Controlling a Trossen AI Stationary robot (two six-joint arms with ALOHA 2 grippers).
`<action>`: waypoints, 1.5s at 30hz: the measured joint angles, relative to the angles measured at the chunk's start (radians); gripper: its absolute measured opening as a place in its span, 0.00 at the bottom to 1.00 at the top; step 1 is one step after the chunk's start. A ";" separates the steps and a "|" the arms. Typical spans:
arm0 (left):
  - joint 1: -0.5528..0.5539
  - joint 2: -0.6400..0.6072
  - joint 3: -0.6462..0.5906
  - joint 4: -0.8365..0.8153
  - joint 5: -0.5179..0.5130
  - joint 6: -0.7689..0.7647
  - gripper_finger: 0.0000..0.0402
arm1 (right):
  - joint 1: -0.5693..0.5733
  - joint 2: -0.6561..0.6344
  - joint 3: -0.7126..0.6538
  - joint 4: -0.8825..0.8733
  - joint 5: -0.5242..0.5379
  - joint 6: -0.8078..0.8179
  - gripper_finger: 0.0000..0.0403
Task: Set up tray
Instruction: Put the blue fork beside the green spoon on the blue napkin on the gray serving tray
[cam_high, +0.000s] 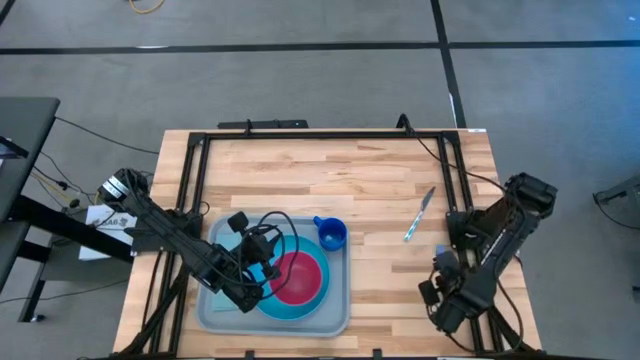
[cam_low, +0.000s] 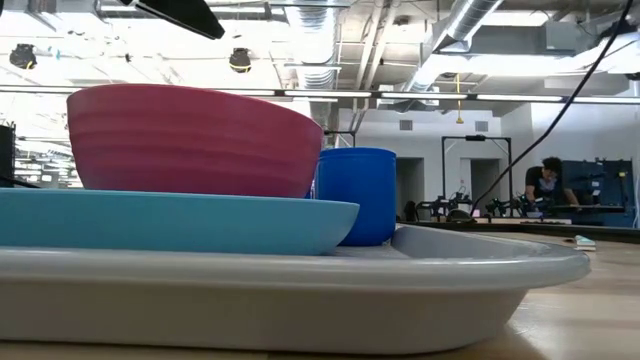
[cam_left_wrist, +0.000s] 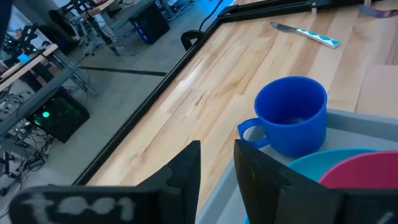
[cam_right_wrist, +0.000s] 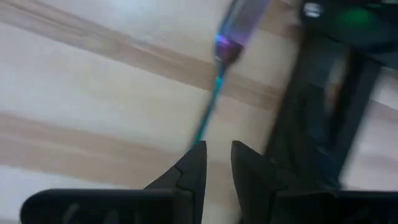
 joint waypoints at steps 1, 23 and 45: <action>0.000 0.000 0.000 0.000 0.000 0.000 0.22 | 0.002 0.000 -0.024 0.034 0.024 0.002 0.17; 0.000 0.000 0.000 0.000 0.036 -0.028 0.22 | -0.060 -0.002 -0.207 0.193 0.031 0.018 0.17; 0.000 0.000 0.000 0.001 0.037 -0.029 0.22 | -0.017 -0.001 -0.172 0.145 0.042 0.054 0.17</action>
